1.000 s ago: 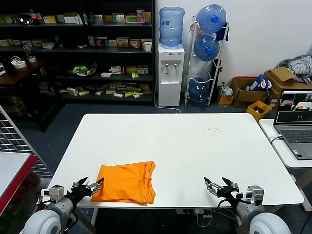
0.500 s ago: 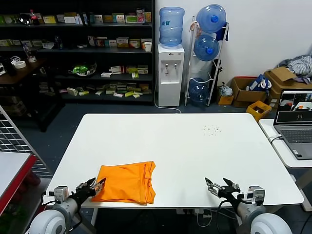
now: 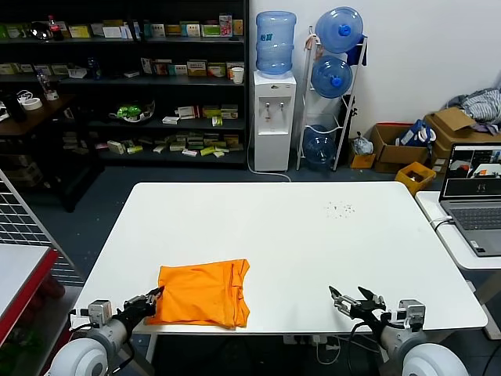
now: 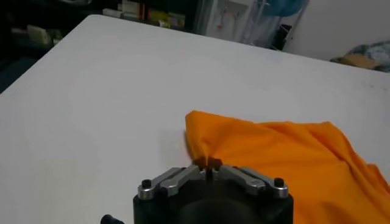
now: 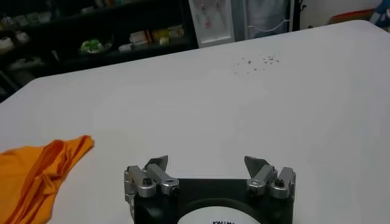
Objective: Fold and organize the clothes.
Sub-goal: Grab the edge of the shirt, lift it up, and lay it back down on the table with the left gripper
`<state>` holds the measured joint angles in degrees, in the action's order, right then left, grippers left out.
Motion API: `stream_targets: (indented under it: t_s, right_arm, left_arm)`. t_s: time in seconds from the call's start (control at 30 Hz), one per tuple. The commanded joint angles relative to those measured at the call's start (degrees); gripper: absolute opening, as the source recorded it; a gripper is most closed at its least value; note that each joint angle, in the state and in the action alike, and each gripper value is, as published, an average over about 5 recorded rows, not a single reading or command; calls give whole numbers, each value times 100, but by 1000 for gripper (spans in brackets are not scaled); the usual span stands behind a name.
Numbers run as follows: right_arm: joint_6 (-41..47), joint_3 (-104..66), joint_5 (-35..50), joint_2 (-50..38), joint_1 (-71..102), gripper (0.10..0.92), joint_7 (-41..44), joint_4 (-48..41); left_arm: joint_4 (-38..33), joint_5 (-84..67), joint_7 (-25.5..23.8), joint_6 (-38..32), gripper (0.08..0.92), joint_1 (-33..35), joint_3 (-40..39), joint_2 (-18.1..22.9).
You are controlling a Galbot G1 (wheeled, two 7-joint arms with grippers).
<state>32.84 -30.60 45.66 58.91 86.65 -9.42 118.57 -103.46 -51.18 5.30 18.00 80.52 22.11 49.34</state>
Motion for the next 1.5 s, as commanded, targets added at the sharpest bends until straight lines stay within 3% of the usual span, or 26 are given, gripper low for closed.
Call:
stream_targets:
  t_s: [0.03,0.43,0.6,0.9,1.23,1.5]
  right_arm:
    - [-3,7,7,-10,-8,823,0,-5]
    - [-60,115,46,-54,-210,823,63,-24]
    - [-122,178,-21,-94,-304,823,126,-31]
    - [-291,144,-174,-174,-322,823,318,-93]
    - [-360,56,-211,-208,-312,823,400,-129]
    - [-349,102,-283,-130,-316,823,379,-139]
  left_arm:
    - [-478,-14,158,79,103,103,110,-102]
    - [-1810,-958,1173,797,93,550,1048,-1552]
    - [-1602,-1415,1439,996,93,674,1435,-2013]
    - [-886,-1751,1445,1128,93,783,2083,-2792]
    - [-384,-1765,1289,1167,93,1100,2688,-3099]
    - [-218,-1772,1231,1155,93,1129,2658,-3124]
